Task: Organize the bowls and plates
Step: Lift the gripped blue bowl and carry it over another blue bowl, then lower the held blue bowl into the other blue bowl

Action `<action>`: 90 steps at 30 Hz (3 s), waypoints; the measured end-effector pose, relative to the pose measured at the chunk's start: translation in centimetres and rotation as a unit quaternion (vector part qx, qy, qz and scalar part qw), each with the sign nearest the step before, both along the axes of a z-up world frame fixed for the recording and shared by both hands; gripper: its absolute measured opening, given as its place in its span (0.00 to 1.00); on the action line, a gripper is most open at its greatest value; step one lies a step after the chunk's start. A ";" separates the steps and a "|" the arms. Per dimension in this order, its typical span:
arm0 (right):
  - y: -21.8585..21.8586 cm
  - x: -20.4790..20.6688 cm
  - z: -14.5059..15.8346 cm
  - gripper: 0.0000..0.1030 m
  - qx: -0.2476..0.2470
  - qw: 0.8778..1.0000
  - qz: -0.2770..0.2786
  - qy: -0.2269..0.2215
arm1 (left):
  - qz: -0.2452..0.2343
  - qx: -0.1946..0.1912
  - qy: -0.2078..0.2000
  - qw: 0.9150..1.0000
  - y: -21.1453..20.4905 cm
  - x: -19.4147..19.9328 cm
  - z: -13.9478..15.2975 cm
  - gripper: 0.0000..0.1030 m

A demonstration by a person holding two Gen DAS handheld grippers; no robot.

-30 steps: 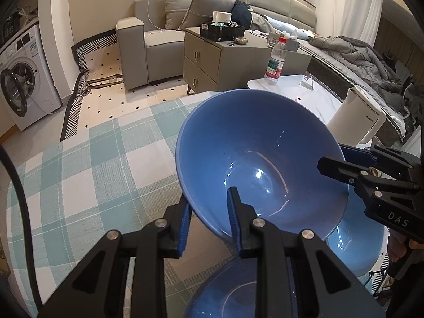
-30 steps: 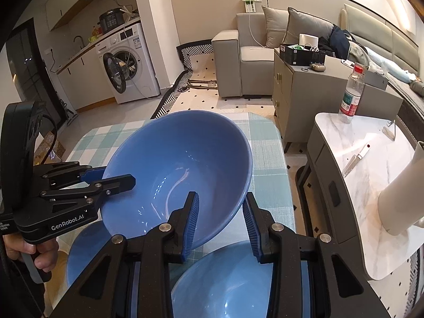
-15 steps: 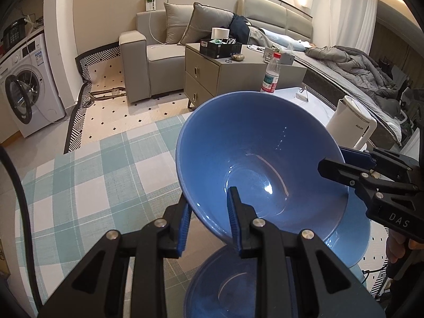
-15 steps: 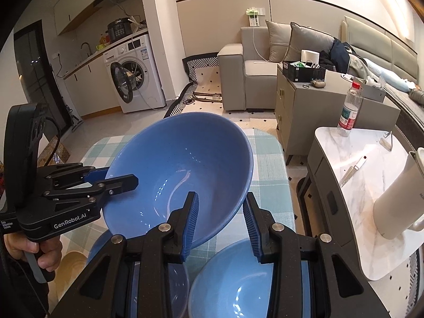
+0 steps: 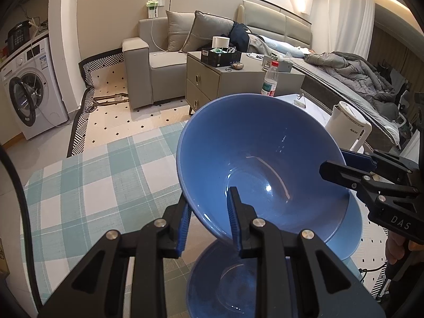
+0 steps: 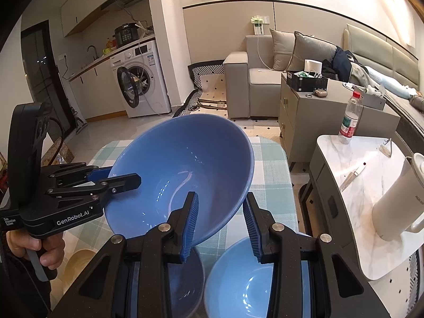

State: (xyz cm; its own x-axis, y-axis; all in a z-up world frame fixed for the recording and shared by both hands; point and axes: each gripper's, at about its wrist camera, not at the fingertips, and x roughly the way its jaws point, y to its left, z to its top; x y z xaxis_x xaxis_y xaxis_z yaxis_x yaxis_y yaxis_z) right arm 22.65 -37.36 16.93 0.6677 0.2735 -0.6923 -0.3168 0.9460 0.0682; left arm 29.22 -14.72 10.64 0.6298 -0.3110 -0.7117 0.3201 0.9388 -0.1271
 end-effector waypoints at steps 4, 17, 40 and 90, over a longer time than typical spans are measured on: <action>0.2 -0.7 0.4 0.35 0.002 1.000 0.002 -0.005 | 0.001 -0.002 -0.004 1.000 0.3 -0.6 0.2 0.24; 0.5 -3.4 1.8 0.35 0.006 1.000 0.011 -0.018 | 0.002 -0.004 -0.015 1.000 0.7 -2.5 1.0 0.24; 1.9 -5.6 2.3 0.36 0.008 0.999 0.022 -0.022 | 0.006 -0.007 -0.028 1.000 2.0 -5.1 1.8 0.24; 2.5 -7.9 -1.3 0.37 0.021 0.999 0.038 0.013 | 0.002 0.001 -0.005 1.000 3.4 -8.5 -1.4 0.25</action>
